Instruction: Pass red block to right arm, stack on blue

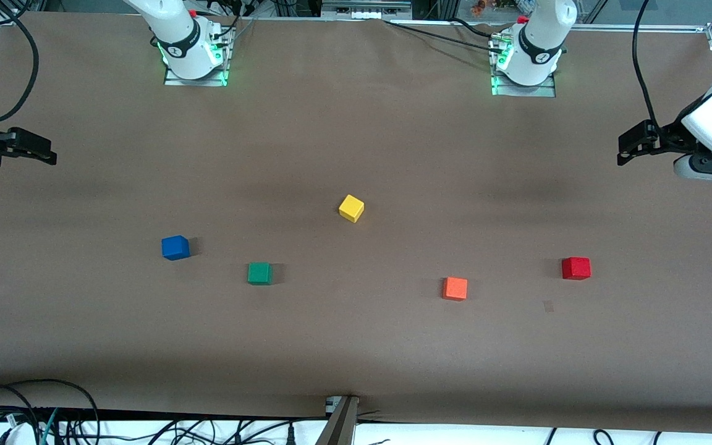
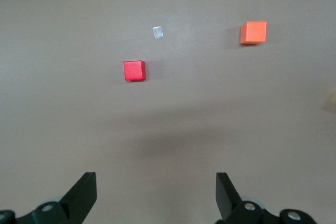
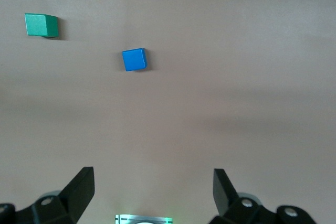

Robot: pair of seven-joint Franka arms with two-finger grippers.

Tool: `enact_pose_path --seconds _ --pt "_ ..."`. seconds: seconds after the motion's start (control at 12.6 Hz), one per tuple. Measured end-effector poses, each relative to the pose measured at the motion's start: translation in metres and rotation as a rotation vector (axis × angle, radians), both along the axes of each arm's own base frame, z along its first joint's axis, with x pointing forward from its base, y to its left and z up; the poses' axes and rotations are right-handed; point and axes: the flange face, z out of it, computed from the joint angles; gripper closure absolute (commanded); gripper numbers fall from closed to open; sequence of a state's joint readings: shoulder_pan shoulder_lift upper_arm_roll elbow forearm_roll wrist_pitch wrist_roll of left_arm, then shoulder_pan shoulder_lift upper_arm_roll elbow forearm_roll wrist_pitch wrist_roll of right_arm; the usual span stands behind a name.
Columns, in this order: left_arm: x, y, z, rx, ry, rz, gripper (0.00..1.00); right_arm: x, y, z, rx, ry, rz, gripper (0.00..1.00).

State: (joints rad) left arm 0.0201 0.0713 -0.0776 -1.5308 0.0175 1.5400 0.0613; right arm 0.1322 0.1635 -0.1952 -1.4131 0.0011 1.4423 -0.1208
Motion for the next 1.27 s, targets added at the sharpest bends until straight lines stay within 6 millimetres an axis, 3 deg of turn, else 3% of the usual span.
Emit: enact_pose_path --seconds 0.32,1.03,1.27 --pt "0.007 0.006 -0.015 0.001 0.026 0.011 0.0 0.0 0.002 0.0 0.0 -0.001 0.003 0.0" --pt "0.008 0.018 -0.017 0.001 0.029 0.03 0.0 0.0 0.004 0.0 0.001 -0.001 0.006 0.0" --pt "0.014 0.018 -0.031 0.001 0.052 0.031 0.0 0.0 0.004 0.0 0.001 -0.001 0.006 0.0"
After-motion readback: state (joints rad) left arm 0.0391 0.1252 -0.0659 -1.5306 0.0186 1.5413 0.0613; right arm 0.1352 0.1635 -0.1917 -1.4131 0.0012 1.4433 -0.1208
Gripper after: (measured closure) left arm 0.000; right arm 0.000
